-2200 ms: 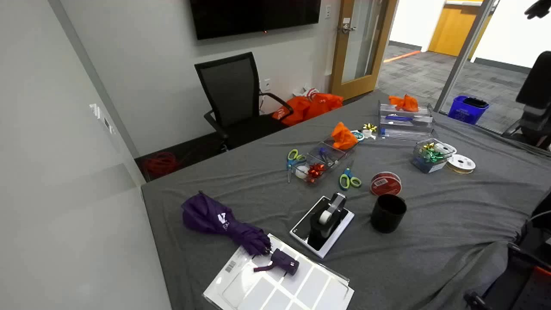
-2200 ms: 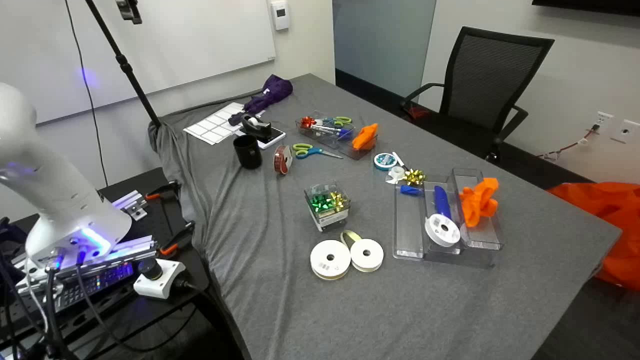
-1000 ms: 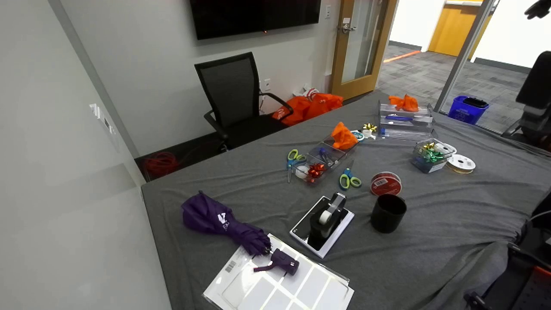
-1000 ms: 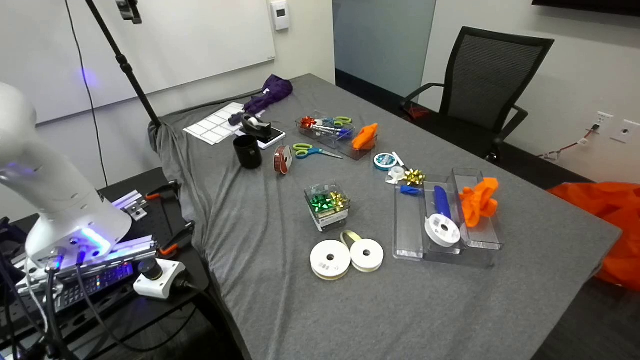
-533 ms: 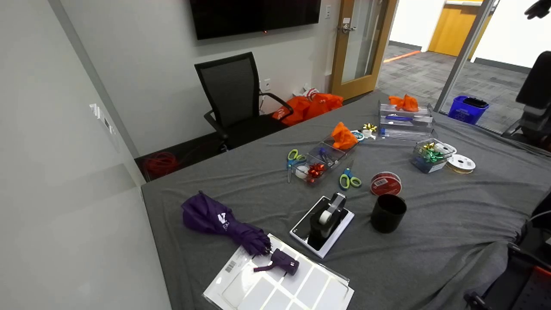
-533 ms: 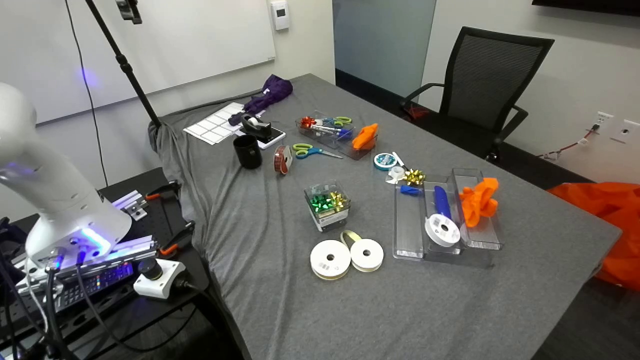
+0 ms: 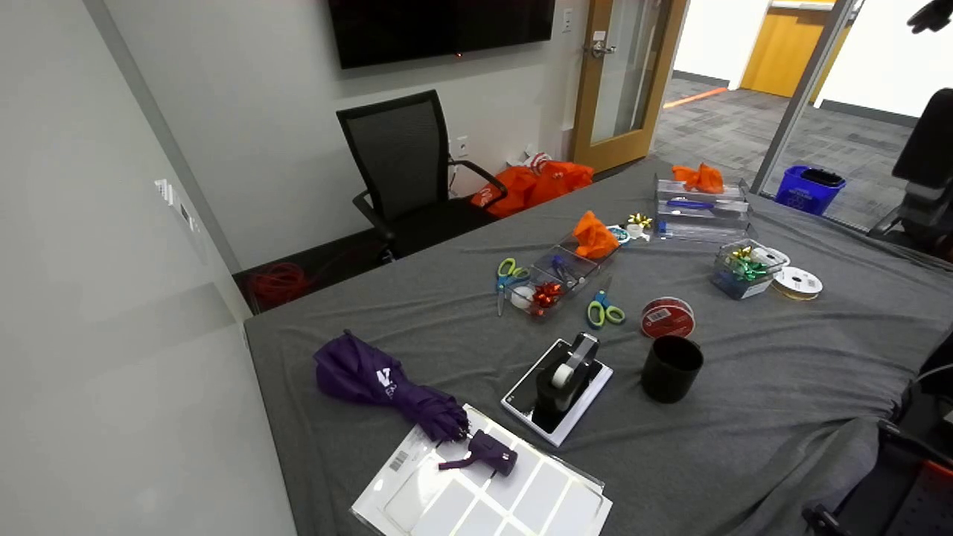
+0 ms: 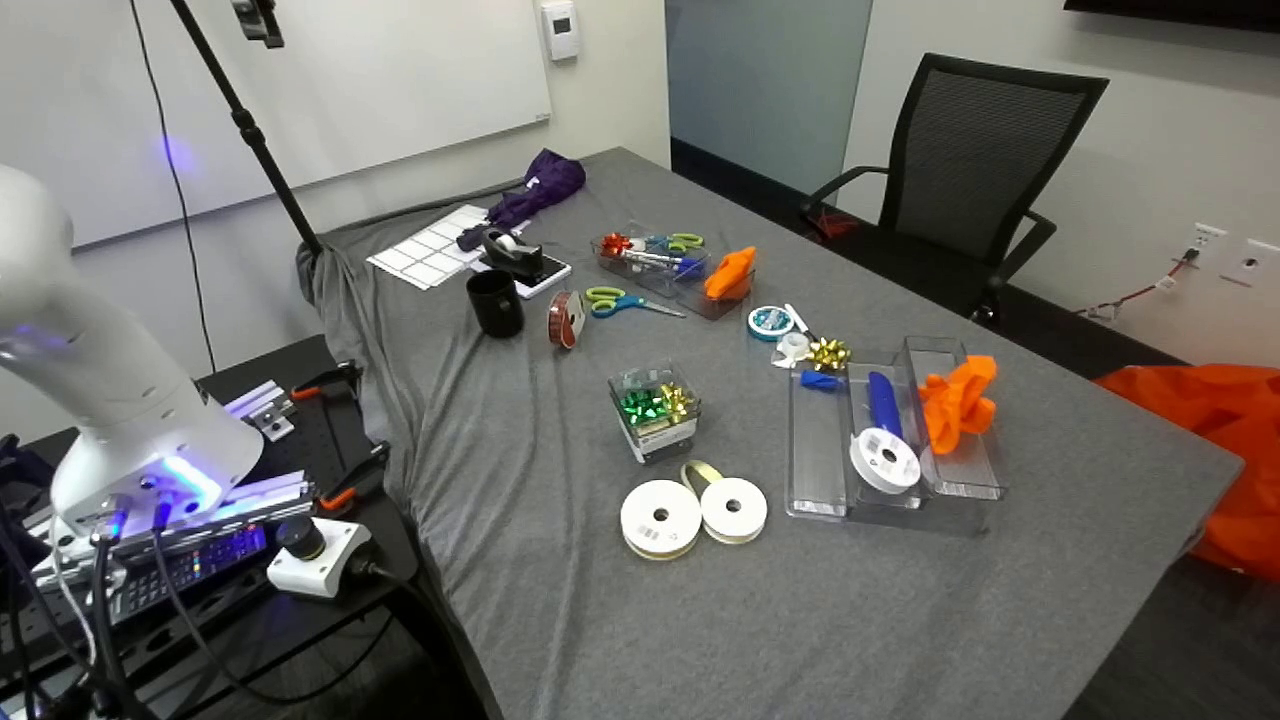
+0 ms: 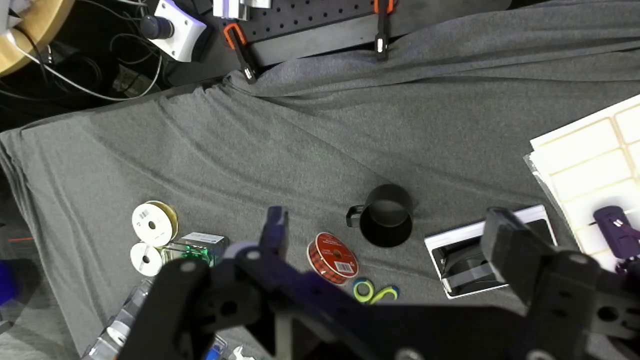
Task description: Move the black cup to the right
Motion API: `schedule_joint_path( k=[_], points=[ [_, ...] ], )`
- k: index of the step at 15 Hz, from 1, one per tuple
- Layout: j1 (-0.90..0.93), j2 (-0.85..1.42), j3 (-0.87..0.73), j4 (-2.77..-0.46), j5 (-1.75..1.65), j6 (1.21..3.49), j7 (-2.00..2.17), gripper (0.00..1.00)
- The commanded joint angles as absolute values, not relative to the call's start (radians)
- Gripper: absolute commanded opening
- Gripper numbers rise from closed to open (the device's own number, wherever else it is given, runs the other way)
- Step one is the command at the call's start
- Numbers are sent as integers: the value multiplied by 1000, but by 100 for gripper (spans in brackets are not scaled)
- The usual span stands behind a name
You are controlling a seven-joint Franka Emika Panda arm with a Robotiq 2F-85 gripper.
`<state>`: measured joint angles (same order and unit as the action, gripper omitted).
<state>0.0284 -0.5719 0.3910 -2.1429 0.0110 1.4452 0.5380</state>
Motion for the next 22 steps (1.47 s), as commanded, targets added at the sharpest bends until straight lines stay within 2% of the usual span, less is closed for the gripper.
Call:
schedule_joint_path(
  k=[1,18,22],
  points=[
    [54,-564,374,-2139,1,1442,550,100],
    [54,-564,374,-2139,1,1442,550,100],
    [16,-559,363,-2198,34,1518,714,100]
  ],
)
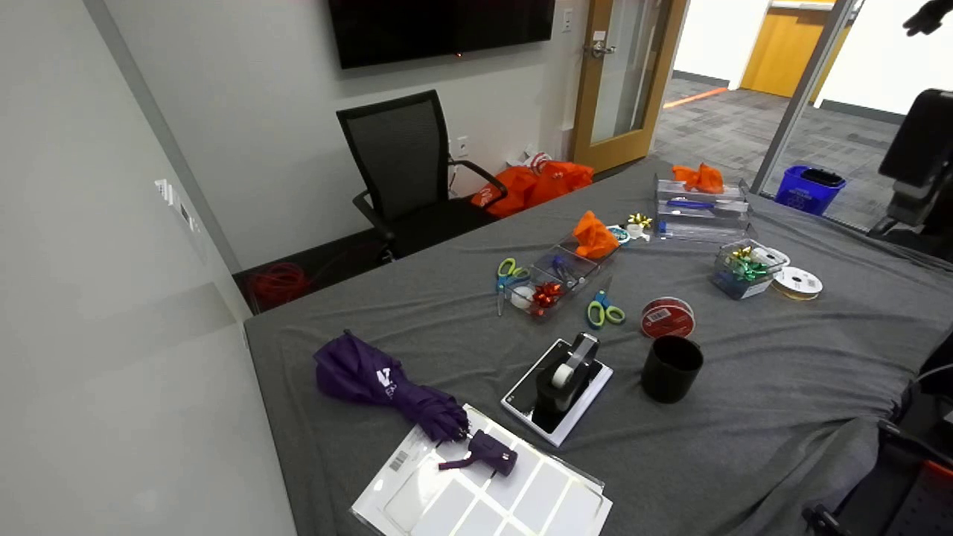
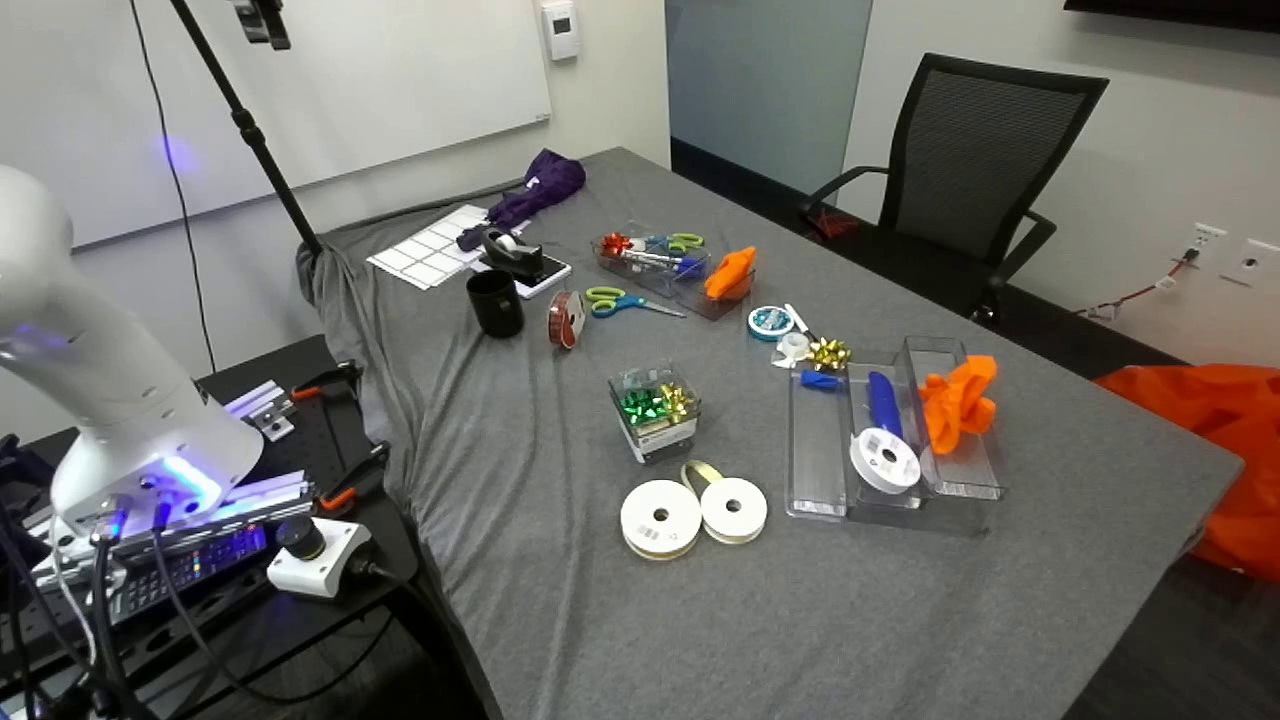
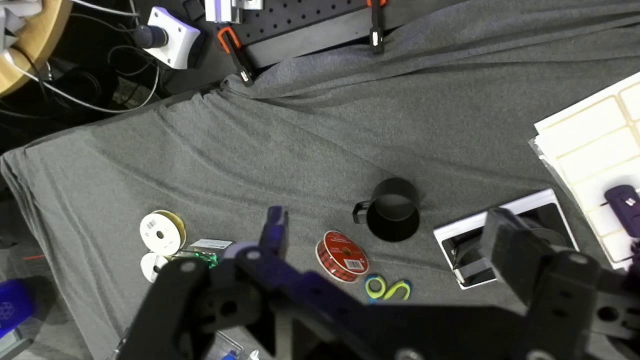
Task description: Move the black cup to the right
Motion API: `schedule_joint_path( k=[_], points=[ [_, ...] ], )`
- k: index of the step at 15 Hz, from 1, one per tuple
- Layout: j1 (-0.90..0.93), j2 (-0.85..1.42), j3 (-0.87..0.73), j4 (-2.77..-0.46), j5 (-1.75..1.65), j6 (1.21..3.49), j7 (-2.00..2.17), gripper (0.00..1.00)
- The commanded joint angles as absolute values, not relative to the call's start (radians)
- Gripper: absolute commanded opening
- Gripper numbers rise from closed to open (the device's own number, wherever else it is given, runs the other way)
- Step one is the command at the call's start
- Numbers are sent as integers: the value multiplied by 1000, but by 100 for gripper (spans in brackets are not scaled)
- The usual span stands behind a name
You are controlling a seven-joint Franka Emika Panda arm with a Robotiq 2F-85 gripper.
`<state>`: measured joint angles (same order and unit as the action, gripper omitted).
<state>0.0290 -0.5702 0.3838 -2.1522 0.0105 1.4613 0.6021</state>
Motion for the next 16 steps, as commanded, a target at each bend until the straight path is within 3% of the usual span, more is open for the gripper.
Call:
schedule_joint_path(
  k=[1,5,11,16],
  points=[
    [12,-554,357,-2213,36,1533,761,100],
    [1,-540,308,-2308,50,1655,938,100],
    [0,-551,211,-2521,135,2022,1091,100],
    [-30,-519,218,-2607,106,2215,1262,100]
  ],
)
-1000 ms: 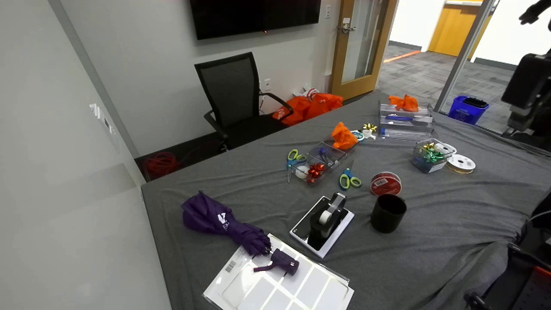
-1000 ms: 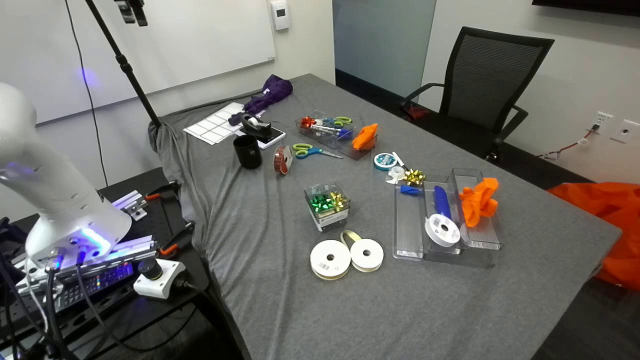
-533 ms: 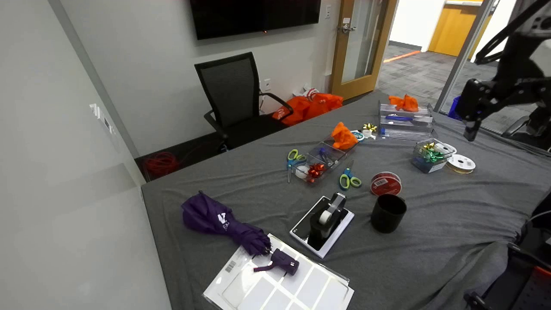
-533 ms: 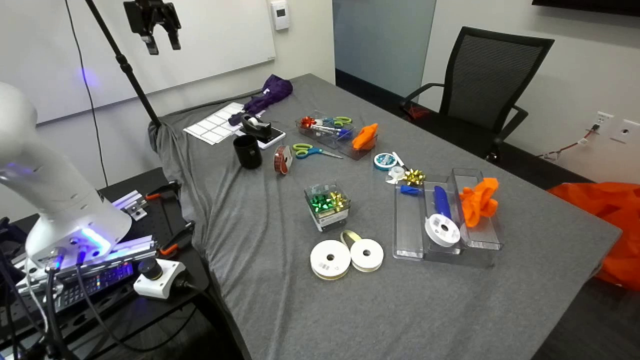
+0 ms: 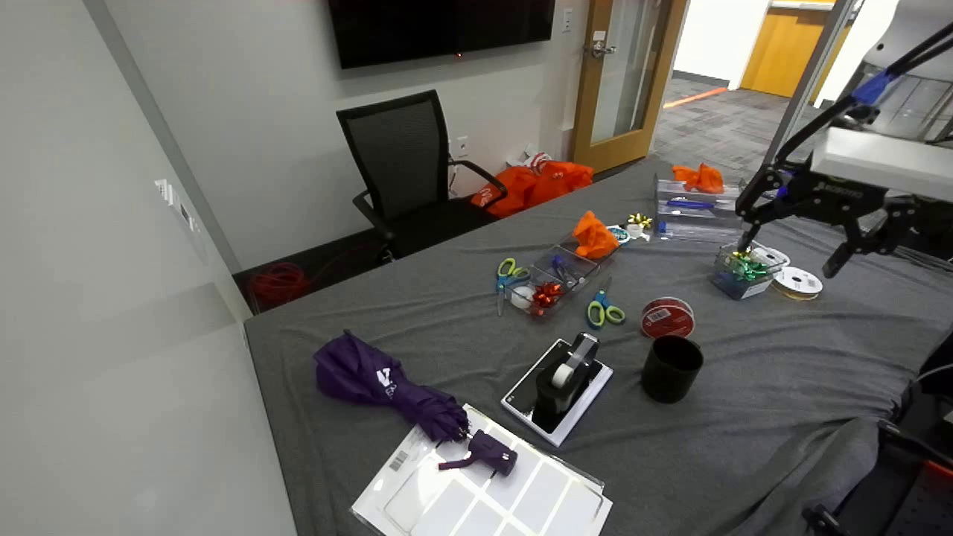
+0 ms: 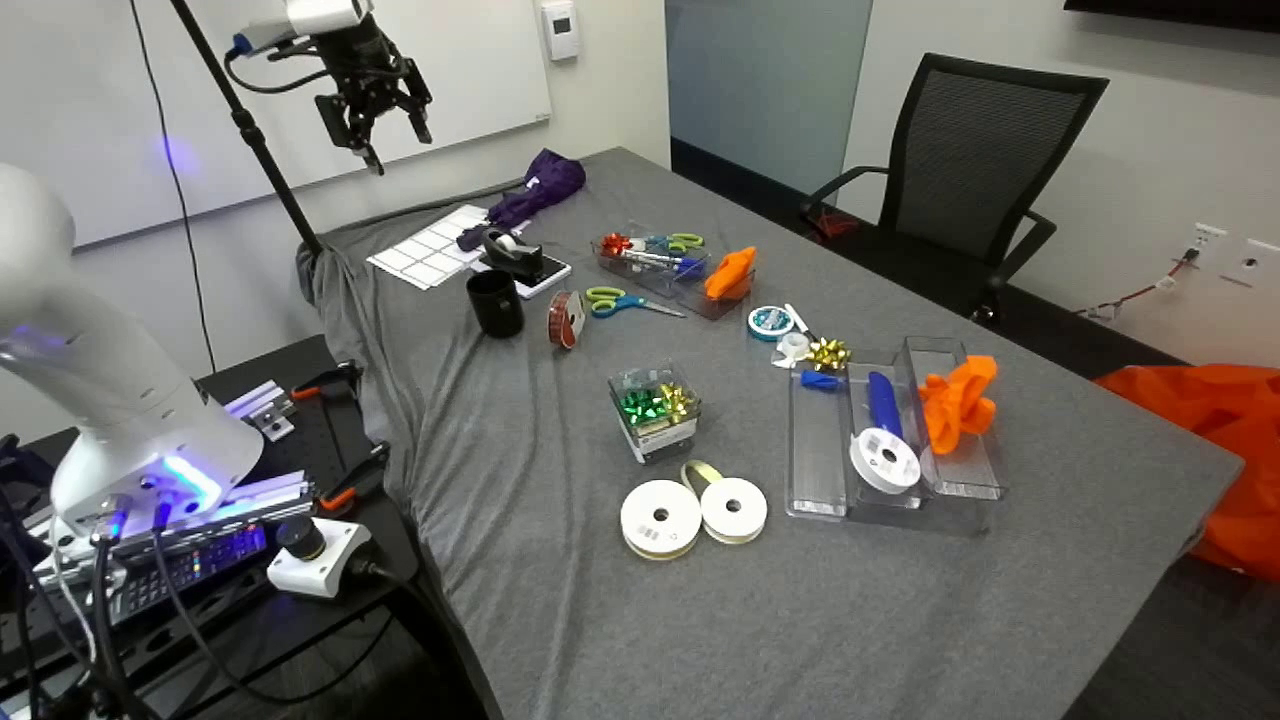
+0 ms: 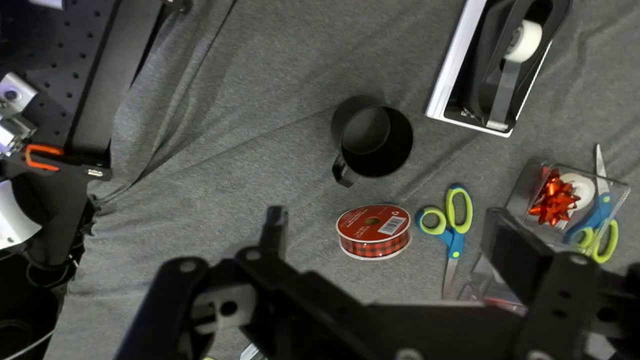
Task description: Move the black cup to the right
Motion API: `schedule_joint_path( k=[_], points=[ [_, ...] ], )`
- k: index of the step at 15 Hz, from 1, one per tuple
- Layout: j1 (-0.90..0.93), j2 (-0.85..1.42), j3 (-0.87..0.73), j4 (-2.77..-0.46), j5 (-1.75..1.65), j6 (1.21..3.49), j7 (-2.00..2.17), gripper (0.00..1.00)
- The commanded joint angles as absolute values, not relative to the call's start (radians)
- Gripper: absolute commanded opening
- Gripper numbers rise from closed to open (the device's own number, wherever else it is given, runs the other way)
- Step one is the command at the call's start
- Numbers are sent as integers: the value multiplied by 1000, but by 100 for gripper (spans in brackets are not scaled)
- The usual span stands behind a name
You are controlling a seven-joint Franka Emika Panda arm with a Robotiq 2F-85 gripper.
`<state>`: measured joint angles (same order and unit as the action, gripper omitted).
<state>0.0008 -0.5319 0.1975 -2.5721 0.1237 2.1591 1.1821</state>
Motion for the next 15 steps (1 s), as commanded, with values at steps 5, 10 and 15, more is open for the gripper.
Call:
schedule_joint_path(
  k=[5,10,15],
  points=[
    [0,-529,196,-2588,113,2177,1223,100],
    [-18,-484,195,-2594,122,2224,1257,100],
    [-53,-358,162,-2595,128,2336,1334,100]
  ],
)
